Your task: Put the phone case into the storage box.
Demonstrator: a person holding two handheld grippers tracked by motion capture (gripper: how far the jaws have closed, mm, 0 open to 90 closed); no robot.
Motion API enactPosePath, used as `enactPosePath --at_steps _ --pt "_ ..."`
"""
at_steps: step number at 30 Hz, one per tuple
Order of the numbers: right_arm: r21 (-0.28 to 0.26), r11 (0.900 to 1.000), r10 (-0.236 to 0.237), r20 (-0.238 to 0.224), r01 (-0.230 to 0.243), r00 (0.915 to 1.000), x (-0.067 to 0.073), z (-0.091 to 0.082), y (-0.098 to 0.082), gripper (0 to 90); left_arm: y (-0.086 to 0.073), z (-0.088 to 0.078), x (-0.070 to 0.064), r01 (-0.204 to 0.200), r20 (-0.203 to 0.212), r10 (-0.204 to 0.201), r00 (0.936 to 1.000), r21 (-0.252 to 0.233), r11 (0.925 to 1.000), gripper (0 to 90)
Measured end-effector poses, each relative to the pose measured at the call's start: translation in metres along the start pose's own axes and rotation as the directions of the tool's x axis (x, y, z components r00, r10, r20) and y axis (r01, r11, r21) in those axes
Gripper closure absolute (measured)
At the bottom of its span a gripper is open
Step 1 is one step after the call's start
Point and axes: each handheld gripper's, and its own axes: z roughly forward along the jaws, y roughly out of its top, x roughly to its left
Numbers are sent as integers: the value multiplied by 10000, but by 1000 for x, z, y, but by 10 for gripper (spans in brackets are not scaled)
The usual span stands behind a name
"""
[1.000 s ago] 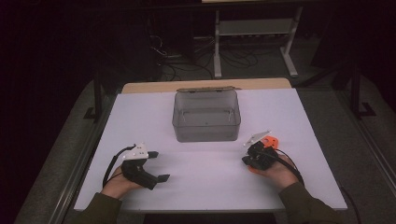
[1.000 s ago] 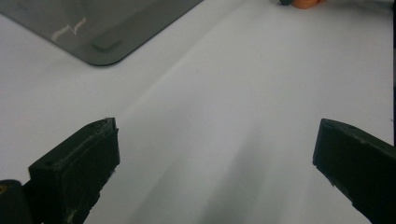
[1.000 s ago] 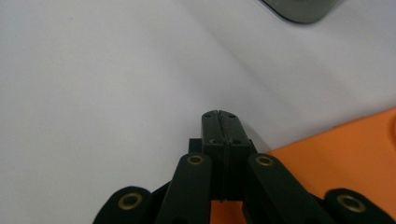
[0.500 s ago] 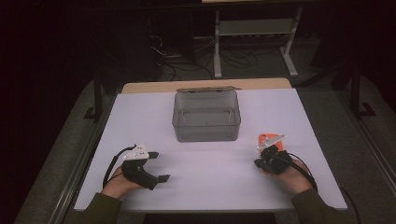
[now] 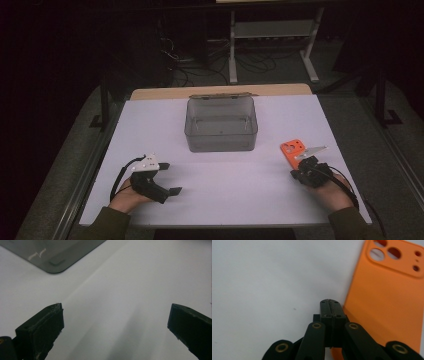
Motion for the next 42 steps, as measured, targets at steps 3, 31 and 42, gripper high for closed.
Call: enactPosePath --at_steps 3,31,42 --pt "-1 9998 209 124 -209 9997 -8 -3 -5 890 0 0 0 5 -1 -5 10000 4 10000 0" --pt "-2739 9612 -895 -1983 324 9761 40 13 50 349 1 -3 0 -96 -16 96 10000 -90 9999 0" --pt "-3226 9465 -674 -2211 -78 9729 46 16 23 26 2 -4 2 -122 -1 122 9999 -288 9995 0"
